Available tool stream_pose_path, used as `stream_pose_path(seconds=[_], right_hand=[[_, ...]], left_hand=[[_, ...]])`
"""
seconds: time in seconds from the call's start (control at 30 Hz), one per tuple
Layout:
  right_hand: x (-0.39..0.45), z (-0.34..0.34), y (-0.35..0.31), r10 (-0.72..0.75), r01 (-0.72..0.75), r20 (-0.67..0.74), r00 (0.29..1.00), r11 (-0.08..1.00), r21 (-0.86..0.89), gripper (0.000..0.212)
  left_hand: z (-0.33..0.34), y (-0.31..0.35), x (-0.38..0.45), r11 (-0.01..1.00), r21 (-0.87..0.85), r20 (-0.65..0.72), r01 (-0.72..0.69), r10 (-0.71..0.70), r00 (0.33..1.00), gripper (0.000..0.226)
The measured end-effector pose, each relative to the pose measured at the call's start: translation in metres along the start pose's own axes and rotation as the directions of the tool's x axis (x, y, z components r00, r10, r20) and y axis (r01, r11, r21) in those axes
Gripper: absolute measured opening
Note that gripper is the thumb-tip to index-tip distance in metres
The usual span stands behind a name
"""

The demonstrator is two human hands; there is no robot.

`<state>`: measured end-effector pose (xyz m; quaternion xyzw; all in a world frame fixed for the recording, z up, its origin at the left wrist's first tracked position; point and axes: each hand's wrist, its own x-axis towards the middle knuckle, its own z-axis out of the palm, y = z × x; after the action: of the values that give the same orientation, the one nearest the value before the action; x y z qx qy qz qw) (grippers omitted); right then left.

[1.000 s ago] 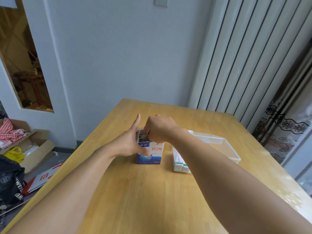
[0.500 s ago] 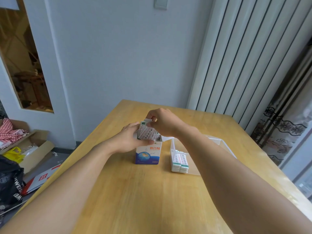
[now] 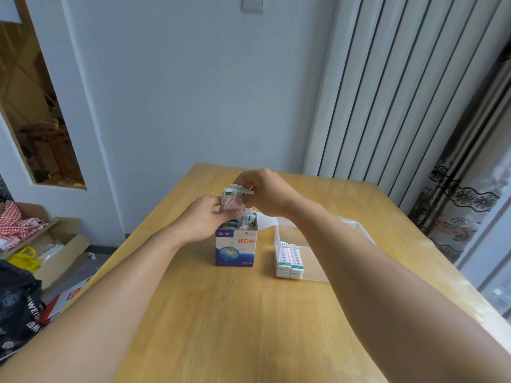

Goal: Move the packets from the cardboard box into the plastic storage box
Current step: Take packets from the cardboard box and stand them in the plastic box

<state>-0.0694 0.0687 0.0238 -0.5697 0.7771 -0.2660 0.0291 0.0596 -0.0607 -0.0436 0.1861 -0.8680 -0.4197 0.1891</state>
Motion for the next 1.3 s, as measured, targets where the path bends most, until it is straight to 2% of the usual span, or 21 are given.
stream_pose_path(seconds=[0.07,0.23,0.33,0.4,0.47,0.53,0.63,0.73,0.8,0.93,1.1,1.2,1.3], right_hand=[[0.002,-0.003,-0.002,-0.016,0.017,-0.034,0.999,0.999,0.032,0.019],[0.006,-0.016,-0.007,-0.04,0.049,-0.085,0.996,0.993,0.109,0.017],[0.004,-0.025,-0.01,-0.073,0.09,-0.129,0.989,0.987,0.132,0.02],[0.0,-0.033,-0.012,-0.096,0.122,-0.161,0.982,0.979,0.162,0.023],[-0.007,-0.045,-0.013,-0.112,0.15,-0.178,0.978,0.965,0.216,0.022],[-0.018,-0.058,-0.011,-0.131,0.176,-0.176,0.976,0.946,0.272,0.018],[-0.041,-0.076,-0.001,-0.14,0.186,-0.166,0.976,0.933,0.307,0.016],[-0.063,-0.088,0.013,-0.107,0.163,-0.176,0.978,0.926,0.342,0.022],[-0.075,-0.091,0.025,-0.046,0.112,-0.206,0.978,0.94,0.321,0.031],[-0.089,-0.084,0.05,0.041,0.024,-0.309,0.95,0.978,0.205,0.043],[-0.098,-0.066,0.061,0.131,-0.055,-0.266,0.955,0.959,0.277,0.048],[-0.093,-0.06,0.062,0.2,-0.135,-0.307,0.93,0.966,0.222,0.035],[-0.088,-0.06,0.066,0.243,-0.162,-0.34,0.909,0.955,0.25,0.018]], left_hand=[[-0.004,0.006,0.0,1.0,0.031,-0.029,-0.002,0.003,1.0,0.024],[-0.013,0.03,0.002,0.999,0.038,-0.087,-0.006,0.009,0.996,0.022],[-0.016,0.045,-0.002,0.999,-0.004,-0.13,-0.043,0.042,0.991,0.003],[-0.016,0.058,-0.006,0.994,-0.064,-0.153,-0.083,0.073,0.986,0.007],[-0.015,0.072,-0.006,0.985,-0.125,-0.18,-0.118,0.094,0.979,0.001],[-0.011,0.087,-0.007,0.973,-0.189,-0.14,-0.134,0.108,0.984,0.009],[0.004,0.106,-0.008,0.925,-0.351,0.04,-0.143,0.167,0.985,0.014],[0.029,0.117,-0.003,0.866,-0.498,0.219,-0.048,0.179,0.959,0.019],[0.047,0.123,0.001,0.836,-0.548,0.278,0.021,0.159,0.948,0.018],[0.081,0.136,0.01,0.773,-0.621,0.284,0.13,0.068,0.956,0.009],[0.109,0.139,0.018,0.794,-0.586,0.304,0.158,0.035,0.952,0.021],[0.117,0.137,0.019,0.793,-0.582,0.338,0.178,0.037,0.94,0.025],[0.123,0.136,0.021,0.787,-0.589,0.351,0.185,0.043,0.935,0.023]])
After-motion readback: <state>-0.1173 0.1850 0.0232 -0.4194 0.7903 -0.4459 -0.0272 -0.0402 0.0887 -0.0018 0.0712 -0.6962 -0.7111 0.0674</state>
